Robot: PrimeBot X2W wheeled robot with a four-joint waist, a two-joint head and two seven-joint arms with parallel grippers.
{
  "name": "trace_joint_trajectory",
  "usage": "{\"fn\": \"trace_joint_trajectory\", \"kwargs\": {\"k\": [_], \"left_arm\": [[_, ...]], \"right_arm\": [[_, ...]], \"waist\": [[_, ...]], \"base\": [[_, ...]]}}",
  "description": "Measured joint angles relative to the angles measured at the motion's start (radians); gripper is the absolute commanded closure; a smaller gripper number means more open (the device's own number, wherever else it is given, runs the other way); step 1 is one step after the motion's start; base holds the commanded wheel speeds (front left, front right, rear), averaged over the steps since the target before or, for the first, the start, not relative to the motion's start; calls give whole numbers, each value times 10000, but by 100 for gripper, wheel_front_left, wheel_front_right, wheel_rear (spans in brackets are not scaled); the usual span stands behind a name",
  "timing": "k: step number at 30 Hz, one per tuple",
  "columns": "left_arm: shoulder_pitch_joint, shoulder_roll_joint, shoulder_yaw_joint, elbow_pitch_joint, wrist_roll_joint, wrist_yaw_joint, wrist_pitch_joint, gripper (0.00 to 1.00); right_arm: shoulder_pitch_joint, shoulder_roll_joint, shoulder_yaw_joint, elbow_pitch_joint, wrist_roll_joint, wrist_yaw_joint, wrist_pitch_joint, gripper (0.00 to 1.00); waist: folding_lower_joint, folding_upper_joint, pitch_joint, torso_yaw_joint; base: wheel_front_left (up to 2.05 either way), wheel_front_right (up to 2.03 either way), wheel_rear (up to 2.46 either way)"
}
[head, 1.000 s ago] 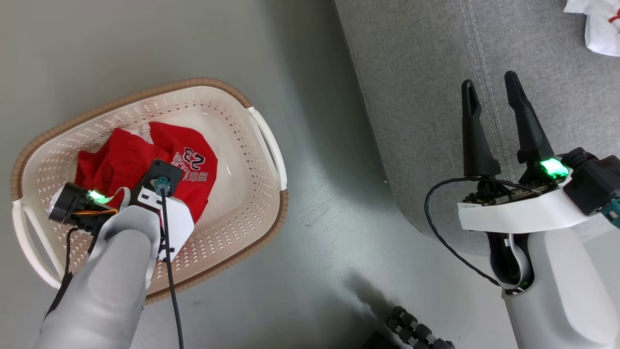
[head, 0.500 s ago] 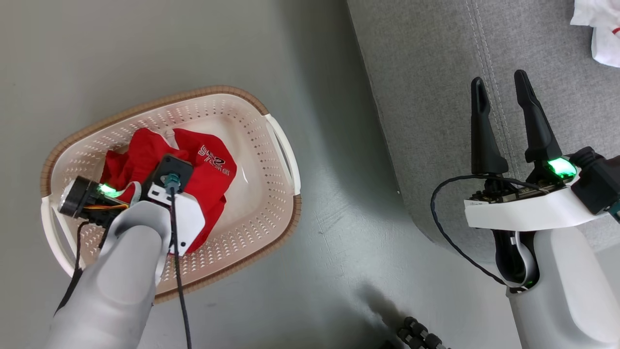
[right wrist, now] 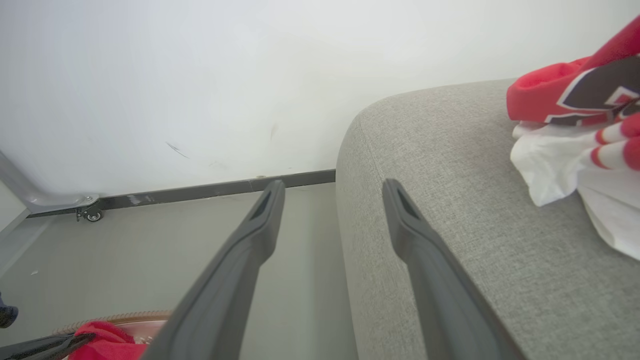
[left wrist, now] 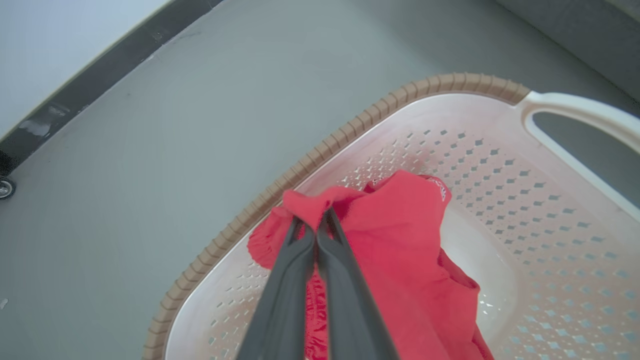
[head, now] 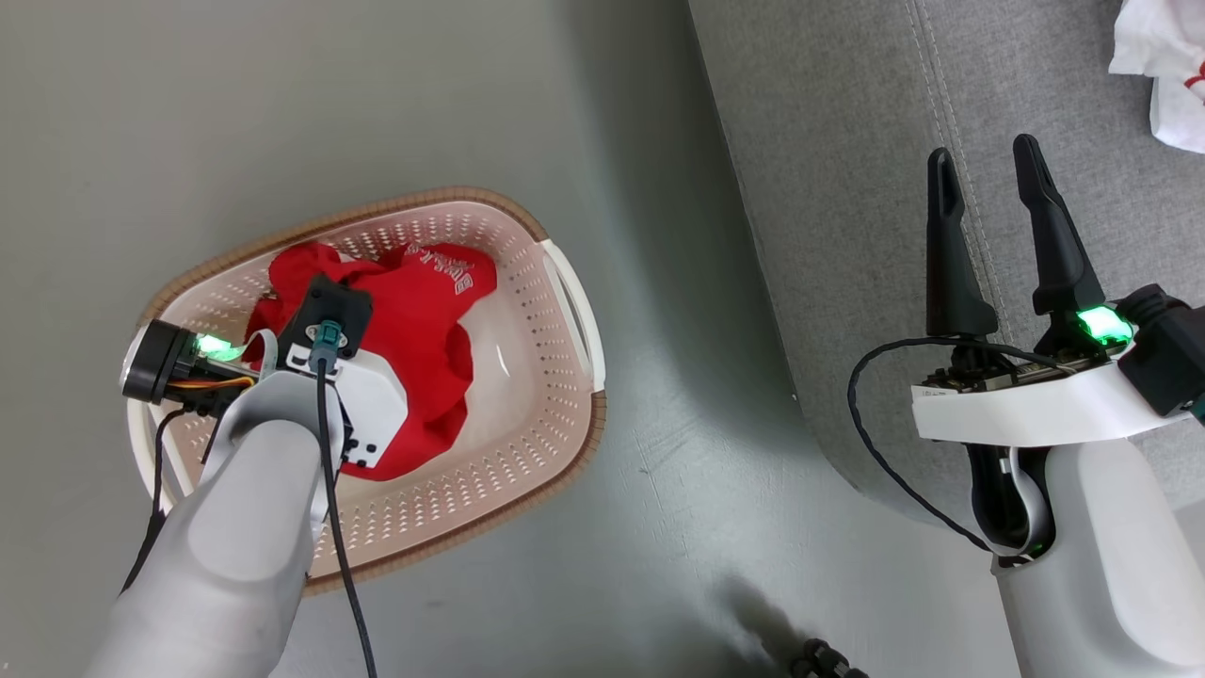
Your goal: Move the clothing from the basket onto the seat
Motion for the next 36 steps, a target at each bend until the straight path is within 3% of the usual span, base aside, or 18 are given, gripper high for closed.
{"fn": "trace_joint_trajectory", "kwargs": {"k": [12, 36], "left_arm": [[185, -251, 297, -884, -403, 142, -849, 100], [450, -378, 1068, -3051, -1292, 307, -1206, 100]], "right_arm": [[3, -8, -132, 2, -525, 0, 0, 0], [1, -309, -121, 299, -1392, 0, -2, 0]], "waist": [[0, 0, -702, 387], [0, 0, -2504, 1304]], "base": [[0, 0, 0], [0, 0, 0]]}}
